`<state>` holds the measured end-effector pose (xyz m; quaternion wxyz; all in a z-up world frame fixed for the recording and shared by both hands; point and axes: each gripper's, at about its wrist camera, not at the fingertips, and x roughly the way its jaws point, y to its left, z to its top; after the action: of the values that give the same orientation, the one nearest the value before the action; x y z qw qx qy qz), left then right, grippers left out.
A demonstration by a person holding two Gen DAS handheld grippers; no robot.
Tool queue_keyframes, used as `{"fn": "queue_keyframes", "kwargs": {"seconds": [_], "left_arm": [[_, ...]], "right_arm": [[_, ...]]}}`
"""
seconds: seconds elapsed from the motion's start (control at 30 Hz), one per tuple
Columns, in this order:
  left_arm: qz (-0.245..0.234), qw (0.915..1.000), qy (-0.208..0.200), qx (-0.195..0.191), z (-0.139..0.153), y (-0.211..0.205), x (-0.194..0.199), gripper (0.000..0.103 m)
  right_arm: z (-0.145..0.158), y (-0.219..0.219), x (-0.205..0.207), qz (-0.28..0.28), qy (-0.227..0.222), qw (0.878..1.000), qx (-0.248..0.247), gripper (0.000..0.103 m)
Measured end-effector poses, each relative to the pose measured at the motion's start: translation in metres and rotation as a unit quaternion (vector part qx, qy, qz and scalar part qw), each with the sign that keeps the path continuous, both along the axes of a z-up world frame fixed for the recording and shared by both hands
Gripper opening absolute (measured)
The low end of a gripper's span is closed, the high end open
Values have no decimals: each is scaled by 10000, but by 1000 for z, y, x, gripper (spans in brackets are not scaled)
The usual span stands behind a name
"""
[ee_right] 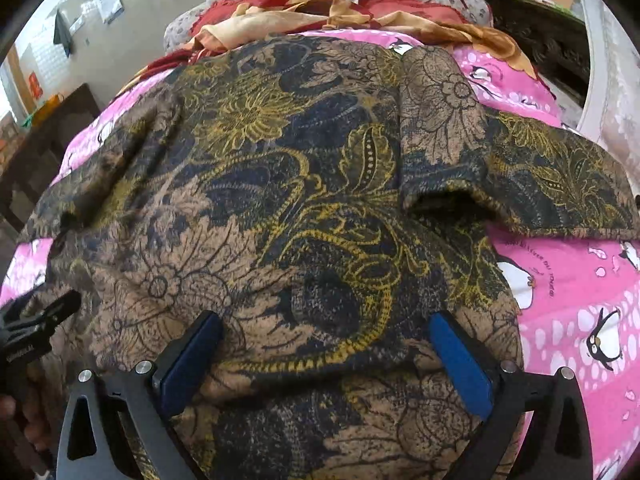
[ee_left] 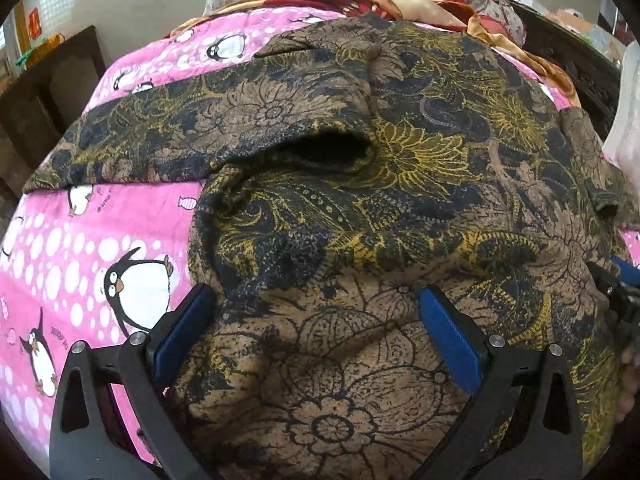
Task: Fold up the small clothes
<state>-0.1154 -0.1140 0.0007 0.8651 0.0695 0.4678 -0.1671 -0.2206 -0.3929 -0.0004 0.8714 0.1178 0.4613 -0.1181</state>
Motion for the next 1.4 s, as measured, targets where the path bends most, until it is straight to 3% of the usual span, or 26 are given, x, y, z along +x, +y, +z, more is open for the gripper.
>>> {"fn": "queue_keyframes", "kwargs": {"seconds": [0.37, 0.5, 0.73, 0.83, 0.97, 1.27, 1.4], "left_arm": [[-56, 9995, 294, 90, 3, -3, 8, 103], [-40, 9991, 375, 184, 18, 11, 10, 103], [349, 9994, -38, 3, 73, 36, 20, 103], [366, 9992, -170, -36, 84, 44, 20, 103], [461, 9987, -223, 17, 88, 54, 22, 103], [610, 9979, -222, 81, 86, 66, 29, 103], [627, 9978, -185, 102, 83, 63, 34, 103]], "right_arm": [[-6, 0, -5, 126, -86, 9999, -30, 103], [13, 5, 4, 43, 291, 9994, -191, 103], [111, 34, 3, -14, -978, 9945, -382, 103], [124, 54, 13, 251, -1290, 9898, -544, 103], [107, 68, 23, 361, -1305, 9881, -731, 103], [35, 68, 27, 176, -1018, 9870, -1229, 103], [28, 63, 34, 49, -844, 9886, -1249, 103]]}}
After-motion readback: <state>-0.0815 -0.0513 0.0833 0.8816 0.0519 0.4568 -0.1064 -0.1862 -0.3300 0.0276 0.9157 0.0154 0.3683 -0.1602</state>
